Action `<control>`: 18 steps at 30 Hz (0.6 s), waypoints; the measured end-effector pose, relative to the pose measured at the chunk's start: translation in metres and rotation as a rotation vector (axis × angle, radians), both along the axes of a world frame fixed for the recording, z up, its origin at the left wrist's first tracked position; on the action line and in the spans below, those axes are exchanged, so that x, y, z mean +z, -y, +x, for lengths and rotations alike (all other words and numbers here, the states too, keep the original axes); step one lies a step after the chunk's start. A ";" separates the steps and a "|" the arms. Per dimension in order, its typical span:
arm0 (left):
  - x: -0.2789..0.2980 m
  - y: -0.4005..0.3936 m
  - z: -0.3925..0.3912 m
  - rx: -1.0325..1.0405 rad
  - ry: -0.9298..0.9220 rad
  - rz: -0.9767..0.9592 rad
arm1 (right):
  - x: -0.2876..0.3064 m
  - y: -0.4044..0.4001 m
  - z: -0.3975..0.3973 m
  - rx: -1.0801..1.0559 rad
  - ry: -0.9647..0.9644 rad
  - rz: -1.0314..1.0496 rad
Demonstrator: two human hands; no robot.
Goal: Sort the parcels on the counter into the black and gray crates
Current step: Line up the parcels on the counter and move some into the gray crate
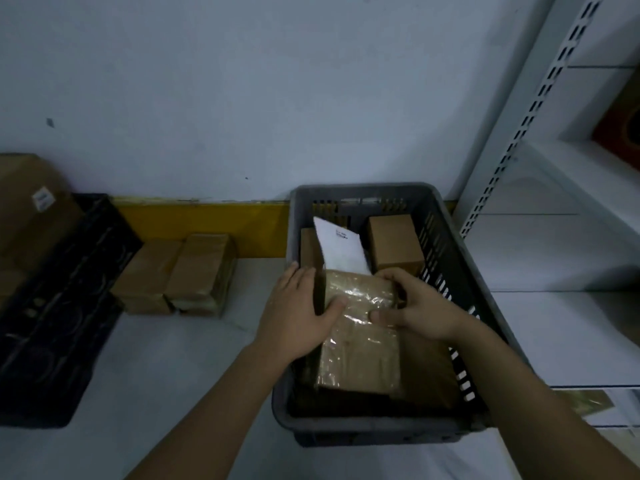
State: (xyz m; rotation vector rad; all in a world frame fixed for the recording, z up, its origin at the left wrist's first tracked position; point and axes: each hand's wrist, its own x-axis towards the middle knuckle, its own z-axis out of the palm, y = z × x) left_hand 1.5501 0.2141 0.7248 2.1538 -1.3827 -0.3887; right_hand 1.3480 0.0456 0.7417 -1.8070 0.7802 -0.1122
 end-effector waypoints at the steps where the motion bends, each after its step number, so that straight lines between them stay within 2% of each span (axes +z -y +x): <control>1: 0.006 0.003 0.000 -0.020 -0.170 -0.047 | 0.013 0.004 -0.004 -0.005 0.019 -0.020; 3: 0.022 0.008 -0.001 -0.082 -0.540 -0.071 | 0.038 0.009 -0.009 -0.043 0.073 -0.044; 5: 0.036 0.008 -0.001 -0.071 -0.740 -0.061 | 0.056 0.010 -0.010 -0.066 0.124 -0.093; 9: 0.053 0.010 0.011 -0.025 -0.837 -0.210 | 0.069 0.009 -0.004 -0.096 0.199 -0.099; 12: 0.058 0.007 0.035 0.089 -0.913 -0.336 | 0.050 0.023 0.000 -0.318 0.237 -0.098; 14: 0.057 0.002 0.052 0.172 -0.924 -0.393 | 0.024 0.035 0.004 -0.408 0.059 -0.209; 16: 0.057 -0.001 0.063 0.239 -0.905 -0.377 | -0.005 0.039 0.011 -0.380 -0.171 -0.295; 18: 0.055 -0.002 0.065 0.273 -0.872 -0.333 | -0.032 0.037 0.023 -0.330 -0.298 -0.308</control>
